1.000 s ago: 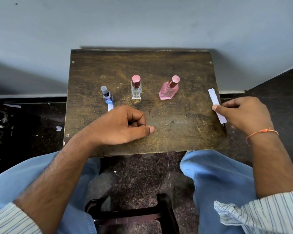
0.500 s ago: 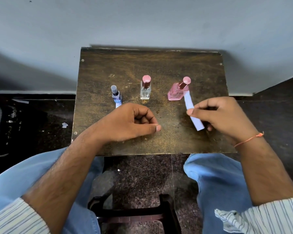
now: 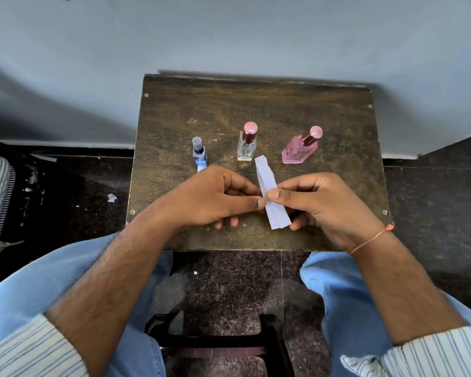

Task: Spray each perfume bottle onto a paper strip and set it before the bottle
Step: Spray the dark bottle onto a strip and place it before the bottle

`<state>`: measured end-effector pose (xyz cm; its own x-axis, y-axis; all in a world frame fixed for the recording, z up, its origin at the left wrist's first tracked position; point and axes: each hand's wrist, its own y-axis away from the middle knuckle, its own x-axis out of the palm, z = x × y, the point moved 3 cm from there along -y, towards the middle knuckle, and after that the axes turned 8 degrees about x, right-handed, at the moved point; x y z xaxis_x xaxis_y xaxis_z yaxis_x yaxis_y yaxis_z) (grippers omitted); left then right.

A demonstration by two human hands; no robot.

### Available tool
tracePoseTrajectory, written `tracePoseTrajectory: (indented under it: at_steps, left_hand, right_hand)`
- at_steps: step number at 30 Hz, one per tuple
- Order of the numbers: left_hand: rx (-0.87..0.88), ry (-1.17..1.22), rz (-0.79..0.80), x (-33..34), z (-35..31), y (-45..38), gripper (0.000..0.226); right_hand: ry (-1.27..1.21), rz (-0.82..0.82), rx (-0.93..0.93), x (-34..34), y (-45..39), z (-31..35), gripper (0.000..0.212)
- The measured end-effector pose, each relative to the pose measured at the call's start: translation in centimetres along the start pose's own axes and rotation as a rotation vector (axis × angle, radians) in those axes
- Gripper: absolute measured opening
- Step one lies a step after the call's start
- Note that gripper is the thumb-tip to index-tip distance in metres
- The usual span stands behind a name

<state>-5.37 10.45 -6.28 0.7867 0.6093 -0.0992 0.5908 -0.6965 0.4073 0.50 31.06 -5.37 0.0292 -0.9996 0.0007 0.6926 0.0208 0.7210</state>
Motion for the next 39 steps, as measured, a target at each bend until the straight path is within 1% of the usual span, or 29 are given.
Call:
tracePoseTrajectory:
  at_steps: [3, 5, 10, 14, 16, 21, 25, 30, 33, 37, 39]
  left_hand:
    - [-0.01, 0.022, -0.043, -0.2, 0.1, -0.1, 0.014]
    - [-0.022, 0.017, -0.07, -0.4, 0.1, 0.0, 0.013]
    - [-0.051, -0.012, -0.1, -0.7, -0.1, 0.0, 0.013]
    - [-0.061, -0.024, -0.129, -0.8, -0.2, 0.1, 0.015]
    - [-0.058, -0.03, -0.135, -0.8, -0.4, 0.2, 0.014]
    - [-0.057, -0.043, -0.147, -0.9, -0.5, 0.3, 0.017]
    - [-0.044, -0.059, -0.143, -0.9, -0.5, 0.3, 0.019]
    - [-0.045, -0.065, -0.135, -1.0, -0.6, 0.4, 0.022]
    - [-0.033, -0.078, -0.164, -1.3, -0.4, 0.3, 0.02]
    - [-0.003, -0.036, -0.169, -1.3, -0.4, 0.4, 0.016]
    - [0.017, 0.001, -0.163, -1.1, -0.5, 0.4, 0.025]
  right_hand:
    - [-0.015, 0.002, -0.012, 0.4, 0.0, 0.0, 0.012]
    - [-0.021, -0.005, -0.023, 0.6, 0.0, 0.0, 0.01]
    - [-0.026, 0.022, -0.031, 0.9, 0.0, 0.2, 0.018]
    - [-0.023, 0.035, -0.041, 1.1, 0.2, 0.3, 0.031]
    - [-0.014, 0.031, -0.053, 1.0, 0.3, 0.4, 0.034]
    - [-0.03, 0.051, -0.06, 0.9, 0.5, 0.6, 0.031]
    - [-0.034, 0.035, -0.06, 0.8, 0.6, 0.6, 0.033]
    - [-0.036, 0.025, -0.065, 0.8, 0.7, 0.8, 0.029]
    - [-0.082, 0.022, -0.042, 0.6, 0.7, 0.8, 0.028]
    - [-0.106, 0.075, -0.003, 0.7, 0.8, 0.8, 0.021]
    - [-0.088, 0.099, 0.004, 0.9, 0.9, 0.8, 0.019]
